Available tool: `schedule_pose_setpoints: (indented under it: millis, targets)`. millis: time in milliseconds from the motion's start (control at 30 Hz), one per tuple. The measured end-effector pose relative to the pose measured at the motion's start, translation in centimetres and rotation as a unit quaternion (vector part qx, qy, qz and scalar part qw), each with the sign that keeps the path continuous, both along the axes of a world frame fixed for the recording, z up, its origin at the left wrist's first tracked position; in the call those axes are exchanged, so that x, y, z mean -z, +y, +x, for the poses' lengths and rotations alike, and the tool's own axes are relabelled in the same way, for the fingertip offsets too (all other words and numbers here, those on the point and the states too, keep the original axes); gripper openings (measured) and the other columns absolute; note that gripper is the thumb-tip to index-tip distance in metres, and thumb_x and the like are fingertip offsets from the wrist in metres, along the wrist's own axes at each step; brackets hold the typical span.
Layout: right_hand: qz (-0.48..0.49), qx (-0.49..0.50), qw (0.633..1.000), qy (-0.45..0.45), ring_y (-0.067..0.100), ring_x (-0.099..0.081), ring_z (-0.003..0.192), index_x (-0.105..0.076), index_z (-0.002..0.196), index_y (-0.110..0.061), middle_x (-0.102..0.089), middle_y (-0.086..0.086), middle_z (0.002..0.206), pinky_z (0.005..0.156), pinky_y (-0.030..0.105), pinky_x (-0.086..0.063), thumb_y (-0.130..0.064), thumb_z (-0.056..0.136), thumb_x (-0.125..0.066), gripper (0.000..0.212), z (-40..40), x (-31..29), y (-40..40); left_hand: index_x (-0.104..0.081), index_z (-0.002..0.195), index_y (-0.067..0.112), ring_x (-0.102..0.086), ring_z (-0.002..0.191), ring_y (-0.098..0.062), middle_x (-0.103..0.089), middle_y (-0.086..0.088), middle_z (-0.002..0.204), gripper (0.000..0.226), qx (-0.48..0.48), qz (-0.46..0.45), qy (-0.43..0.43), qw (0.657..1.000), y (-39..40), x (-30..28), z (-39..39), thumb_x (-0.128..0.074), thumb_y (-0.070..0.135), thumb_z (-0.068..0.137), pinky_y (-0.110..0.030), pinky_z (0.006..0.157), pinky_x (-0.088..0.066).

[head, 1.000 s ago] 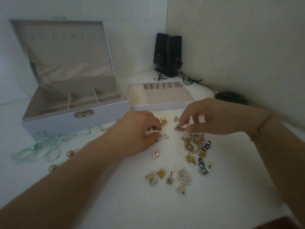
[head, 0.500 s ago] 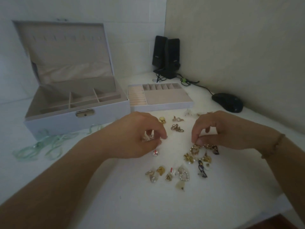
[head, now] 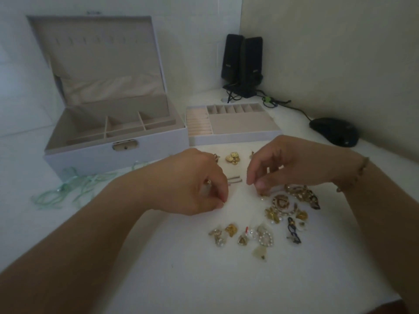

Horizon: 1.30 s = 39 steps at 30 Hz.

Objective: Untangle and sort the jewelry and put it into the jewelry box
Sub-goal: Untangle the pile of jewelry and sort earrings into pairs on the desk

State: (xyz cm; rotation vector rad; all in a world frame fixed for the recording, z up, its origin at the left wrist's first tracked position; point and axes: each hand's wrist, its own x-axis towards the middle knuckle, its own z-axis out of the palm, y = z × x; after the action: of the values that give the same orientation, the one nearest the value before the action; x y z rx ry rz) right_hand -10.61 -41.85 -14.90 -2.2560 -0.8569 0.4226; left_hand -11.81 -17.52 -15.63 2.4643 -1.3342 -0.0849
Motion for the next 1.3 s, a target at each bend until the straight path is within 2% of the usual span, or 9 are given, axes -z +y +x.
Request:
schedule_pose_setpoints:
  millis: [100,367,600,767,867,933,1100,1167,1300]
  targets:
    - [0.06,-0.014,0.998,-0.007,0.015,-0.068,0.071,-0.072,0.092,-0.016,-0.073,0.003,0.079,0.068,0.023,-0.052,-0.011,0.081,-0.07,0.012,-0.8,0.3,0.1,-0.075,0.083,0.028,-0.062,0.079,-0.008,-0.07,0.017,0.082,0.011,0.001,-0.007,0.018,1.0,-0.1,0.1,0.1,-0.067,0.033,0.078,-0.002,0.083,-0.031]
    - [0.242,0.007,0.97,0.025,0.026,-0.068,0.062,-0.067,0.09,0.0,-0.072,0.013,0.073,0.058,0.037,-0.053,0.004,0.076,-0.067,0.014,-1.5,-0.1,0.1,-0.074,0.089,0.028,-0.062,0.081,-0.011,-0.069,0.013,0.084,0.019,0.009,-0.042,0.059,0.997,-0.6,0.4,-0.5,-0.066,0.043,0.082,-0.028,0.072,-0.05]
    - [0.357,0.022,0.933,0.032,0.028,-0.068,0.057,-0.068,0.088,-0.002,-0.07,0.016,0.074,0.051,0.036,-0.056,-0.003,0.074,-0.068,0.014,-1.0,0.5,1.0,-0.066,0.086,0.041,-0.062,0.081,-0.009,-0.065,0.018,0.081,0.016,-0.035,-0.164,0.053,0.984,-1.5,0.7,-0.7,-0.07,0.054,0.078,-0.021,0.071,-0.048]
    - [0.384,0.037,0.922,0.017,0.025,-0.066,0.051,-0.07,0.086,-0.009,-0.071,0.011,0.074,0.048,0.033,-0.054,-0.004,0.073,-0.068,0.014,-0.8,0.7,0.8,-0.074,0.084,0.024,-0.057,0.071,-0.005,-0.065,0.017,0.076,0.01,-0.073,-0.243,0.123,0.96,-2.5,1.3,-1.1,-0.077,0.033,0.08,-0.009,0.065,-0.038]
    - [0.385,0.035,0.922,0.01,0.024,-0.061,0.048,-0.071,0.088,-0.011,-0.071,0.01,0.073,0.048,0.03,-0.051,-0.002,0.074,-0.067,0.016,-0.4,0.8,0.3,-0.074,0.083,0.019,-0.053,0.062,-0.006,-0.067,0.005,0.074,0.013,-0.067,-0.257,0.16,0.951,-2.5,1.3,-0.9,-0.076,0.031,0.082,-0.027,0.06,-0.044]
    - [0.378,0.029,0.925,0.013,0.024,-0.059,0.05,-0.071,0.09,-0.011,-0.07,0.01,0.073,0.049,0.031,-0.05,-0.002,0.075,-0.067,0.017,-0.3,0.8,-0.2,-0.073,0.082,0.021,-0.054,0.065,-0.028,-0.068,-0.002,0.078,0.017,-0.063,-0.267,0.17,0.946,-2.5,1.2,-0.8,-0.074,0.038,0.081,-0.043,0.065,-0.047]
    - [0.329,0.008,0.944,0.037,0.023,-0.059,0.052,-0.071,0.092,-0.01,-0.069,0.011,0.071,0.051,0.032,-0.052,-0.001,0.076,-0.068,0.019,-0.6,0.6,-0.5,-0.073,0.084,0.014,-0.064,0.079,-0.043,-0.074,-0.005,0.081,0.02,-0.064,-0.34,0.234,0.909,-2.4,1.2,-0.5,-0.071,0.033,0.076,-0.057,0.079,-0.051]
    - [0.296,0.0,0.954,0.047,0.022,-0.061,0.054,-0.07,0.093,-0.007,-0.07,0.008,0.072,0.053,0.033,-0.054,0.003,0.076,-0.067,0.02,-0.7,0.7,-0.4,-0.071,0.083,0.01,-0.067,0.077,-0.034,-0.074,-0.007,0.078,0.013,-0.06,-0.365,0.266,0.89,-2.5,1.2,-0.5,-0.071,0.022,0.079,-0.051,0.082,-0.052]
    - [0.275,-0.001,0.96,0.057,0.023,-0.062,0.056,-0.068,0.092,-0.003,-0.07,0.008,0.072,0.057,0.035,-0.055,0.005,0.075,-0.066,0.019,-0.7,0.8,-0.4,-0.069,0.081,0.011,-0.062,0.064,-0.016,-0.069,-0.004,0.068,0.008,-0.043,-0.364,0.287,0.885,-2.6,1.3,-0.6,-0.069,0.019,0.079,-0.024,0.067,-0.048]
